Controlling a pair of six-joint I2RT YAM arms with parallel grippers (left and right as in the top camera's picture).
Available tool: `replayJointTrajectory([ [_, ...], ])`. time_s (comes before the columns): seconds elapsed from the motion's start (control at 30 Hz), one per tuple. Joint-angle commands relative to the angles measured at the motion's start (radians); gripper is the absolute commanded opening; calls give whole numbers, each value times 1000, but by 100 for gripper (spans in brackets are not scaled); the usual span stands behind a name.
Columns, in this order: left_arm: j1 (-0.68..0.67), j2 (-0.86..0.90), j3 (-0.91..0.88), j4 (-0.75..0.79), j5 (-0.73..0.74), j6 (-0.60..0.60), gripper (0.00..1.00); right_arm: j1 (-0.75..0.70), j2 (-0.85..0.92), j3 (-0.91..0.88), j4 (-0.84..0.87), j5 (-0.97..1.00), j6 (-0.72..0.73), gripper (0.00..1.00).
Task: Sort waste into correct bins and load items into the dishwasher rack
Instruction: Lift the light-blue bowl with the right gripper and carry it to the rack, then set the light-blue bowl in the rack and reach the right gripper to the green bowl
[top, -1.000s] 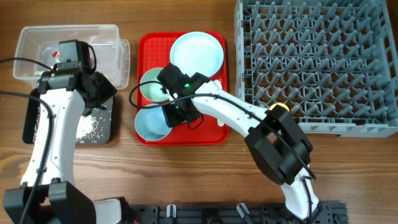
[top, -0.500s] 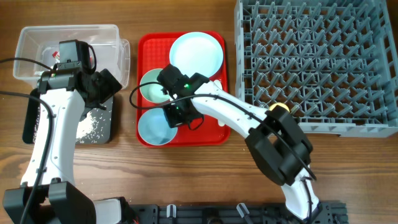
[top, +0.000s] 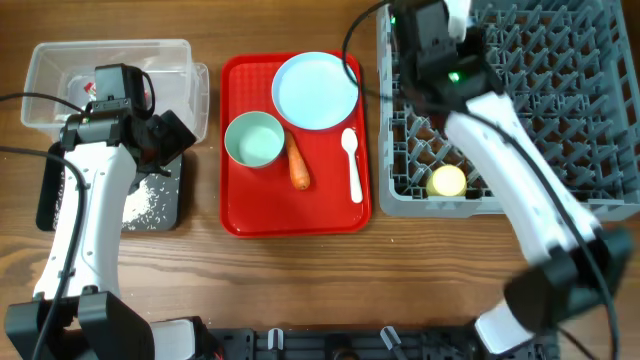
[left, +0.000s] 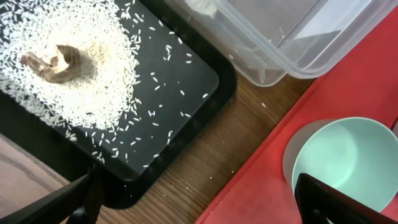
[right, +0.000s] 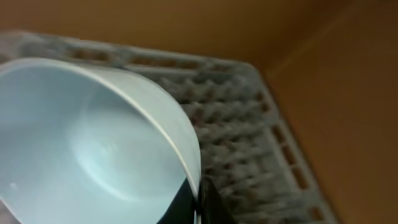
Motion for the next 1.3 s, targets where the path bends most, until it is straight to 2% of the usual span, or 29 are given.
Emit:
replayJointTrajectory([
  [0.0, 6, -13, -2, 0, -16, -2, 100, -36, 135, -6, 190, 275, -426, 4],
  [0.07, 6, -13, -2, 0, -16, -2, 100, -39, 215, -6, 392, 306, -636, 4],
  [0.17, 6, -13, -2, 0, -16, -2, 100, -31, 290, -6, 560, 305, -769, 5],
  [0.33, 6, -13, -2, 0, -16, -2, 100, -13, 335, -6, 565, 283, -761, 4],
  [0.57, 6, -13, -2, 0, -16, -2, 100, -66, 336, -6, 588, 282, -761, 4],
  [0.67, 6, -13, -2, 0, -16, -2, 100, -36, 336, -6, 589, 267, -753, 4],
  [0.77, 6, -13, -2, 0, -16, -2, 100, -6, 344, -6, 588, 256, -684, 4],
  [0.87, 6, -13, -2, 0, -16, -2, 100, -8, 383, -6, 593, 257, -683, 4],
  [1.03, 6, -13, -2, 0, -16, -2, 100, -7, 418, -6, 697, 266, -685, 4],
  [1.17, 6, -13, -2, 0, -16, -2, 100, 24, 418, -6, 691, 257, -686, 5],
  [1.27, 6, -13, -2, 0, -16, -2, 100, 84, 418, -6, 663, 256, -685, 24],
])
